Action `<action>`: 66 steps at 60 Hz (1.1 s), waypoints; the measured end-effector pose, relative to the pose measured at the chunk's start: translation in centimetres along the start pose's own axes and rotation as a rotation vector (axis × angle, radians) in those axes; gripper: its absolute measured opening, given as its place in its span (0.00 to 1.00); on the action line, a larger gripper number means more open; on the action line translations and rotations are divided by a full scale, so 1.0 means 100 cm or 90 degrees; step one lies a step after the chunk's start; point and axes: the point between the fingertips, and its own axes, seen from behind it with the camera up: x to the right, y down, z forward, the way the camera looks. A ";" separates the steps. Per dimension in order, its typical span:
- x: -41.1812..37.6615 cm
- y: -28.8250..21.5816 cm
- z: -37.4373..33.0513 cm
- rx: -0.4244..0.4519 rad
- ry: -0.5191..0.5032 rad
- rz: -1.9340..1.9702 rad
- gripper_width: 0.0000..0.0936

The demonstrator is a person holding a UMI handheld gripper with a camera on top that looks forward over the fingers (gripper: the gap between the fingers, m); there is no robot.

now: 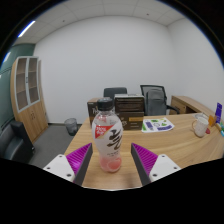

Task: Pour water

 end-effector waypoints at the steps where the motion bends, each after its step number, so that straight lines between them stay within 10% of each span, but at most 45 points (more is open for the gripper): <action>1: -0.002 0.001 0.006 0.000 0.000 0.000 0.84; 10: -0.006 0.006 0.039 0.007 0.015 -0.006 0.54; 25: -0.007 -0.002 0.041 0.019 -0.015 -0.006 0.30; 66: 0.249 -0.236 -0.026 0.121 -0.396 0.855 0.29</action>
